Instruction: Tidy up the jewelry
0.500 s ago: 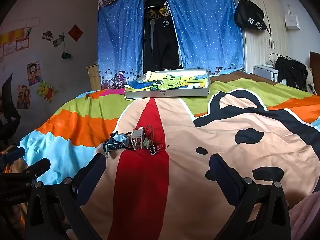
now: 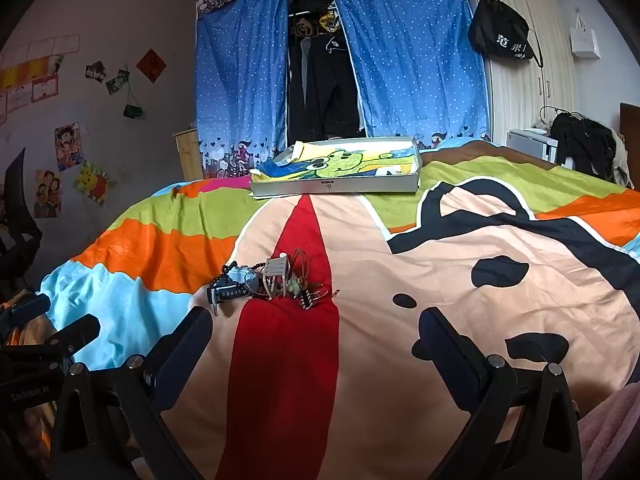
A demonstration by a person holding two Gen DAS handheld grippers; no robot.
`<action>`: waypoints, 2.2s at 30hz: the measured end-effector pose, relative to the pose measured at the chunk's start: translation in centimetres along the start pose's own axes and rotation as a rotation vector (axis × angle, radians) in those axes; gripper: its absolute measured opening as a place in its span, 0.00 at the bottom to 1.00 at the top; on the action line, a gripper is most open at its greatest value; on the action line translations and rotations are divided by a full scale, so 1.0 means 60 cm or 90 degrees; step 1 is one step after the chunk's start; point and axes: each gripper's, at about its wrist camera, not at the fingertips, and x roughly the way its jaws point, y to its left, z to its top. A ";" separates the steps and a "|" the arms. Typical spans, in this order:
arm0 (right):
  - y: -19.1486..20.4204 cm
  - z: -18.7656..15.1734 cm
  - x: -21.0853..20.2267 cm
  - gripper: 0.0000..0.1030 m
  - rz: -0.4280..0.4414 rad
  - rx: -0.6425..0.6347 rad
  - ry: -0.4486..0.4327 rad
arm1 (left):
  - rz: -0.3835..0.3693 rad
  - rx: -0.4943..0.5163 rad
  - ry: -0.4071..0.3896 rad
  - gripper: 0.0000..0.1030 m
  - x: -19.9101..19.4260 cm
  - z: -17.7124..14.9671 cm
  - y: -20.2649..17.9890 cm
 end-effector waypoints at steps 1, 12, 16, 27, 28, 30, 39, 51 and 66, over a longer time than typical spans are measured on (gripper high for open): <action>0.000 0.000 0.000 1.00 0.001 0.000 0.000 | 0.000 -0.001 0.000 0.98 0.000 0.000 0.000; 0.000 0.000 0.000 1.00 0.001 0.000 0.000 | 0.000 -0.001 -0.001 0.98 0.000 0.000 0.000; 0.000 0.000 0.000 1.00 0.000 0.000 0.000 | 0.000 -0.001 -0.001 0.98 0.000 0.000 0.000; 0.001 0.000 0.000 1.00 0.001 0.000 0.000 | 0.000 -0.001 -0.001 0.98 0.000 0.000 0.000; 0.001 0.000 0.000 1.00 0.000 0.000 0.000 | 0.000 -0.002 -0.001 0.98 0.000 0.000 0.000; 0.001 0.000 0.000 1.00 0.001 0.000 0.000 | 0.000 -0.002 -0.001 0.98 0.000 0.000 0.000; 0.002 0.000 0.000 1.00 0.000 0.000 0.001 | -0.001 -0.003 -0.002 0.98 0.000 0.000 0.000; 0.002 0.000 0.001 1.00 0.000 0.000 0.001 | -0.002 -0.003 -0.002 0.98 0.000 0.000 0.000; 0.003 -0.001 0.001 1.00 0.000 -0.001 0.001 | -0.001 -0.004 -0.003 0.98 0.000 0.000 0.000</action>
